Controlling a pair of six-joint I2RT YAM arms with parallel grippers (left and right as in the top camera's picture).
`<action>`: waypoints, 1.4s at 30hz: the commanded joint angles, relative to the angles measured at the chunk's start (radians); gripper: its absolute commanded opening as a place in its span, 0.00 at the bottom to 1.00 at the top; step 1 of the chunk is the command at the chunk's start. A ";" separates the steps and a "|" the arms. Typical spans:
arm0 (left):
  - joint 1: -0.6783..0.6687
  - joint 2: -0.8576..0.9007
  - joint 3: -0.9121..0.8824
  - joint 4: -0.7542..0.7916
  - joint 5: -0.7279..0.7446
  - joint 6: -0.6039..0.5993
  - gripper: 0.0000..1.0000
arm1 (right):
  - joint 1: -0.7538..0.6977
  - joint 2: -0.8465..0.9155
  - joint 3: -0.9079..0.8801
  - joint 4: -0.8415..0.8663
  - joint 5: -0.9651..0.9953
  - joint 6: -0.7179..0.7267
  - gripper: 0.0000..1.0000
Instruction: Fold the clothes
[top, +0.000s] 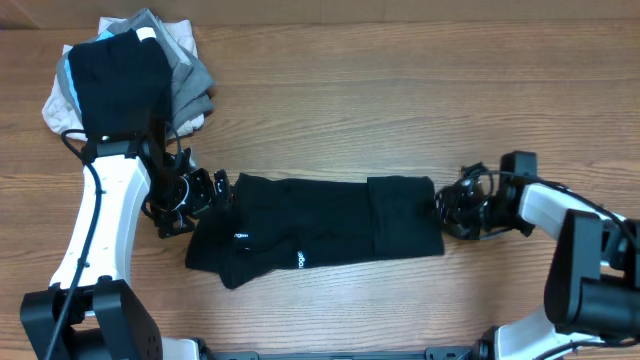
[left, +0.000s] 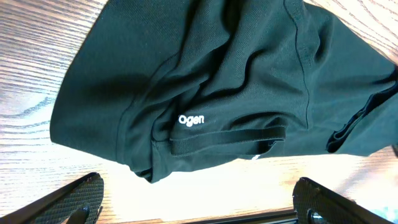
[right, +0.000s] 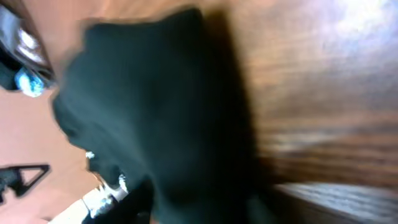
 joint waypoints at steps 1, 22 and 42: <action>-0.008 -0.011 -0.003 0.000 0.014 0.030 1.00 | 0.010 0.022 -0.026 0.000 0.057 0.006 0.25; -0.008 -0.011 -0.003 0.002 0.014 0.030 1.00 | -0.043 -0.229 0.170 -0.321 0.486 0.148 0.04; -0.008 -0.011 -0.003 0.001 0.014 0.031 1.00 | 0.485 -0.358 0.177 -0.380 0.895 0.455 0.04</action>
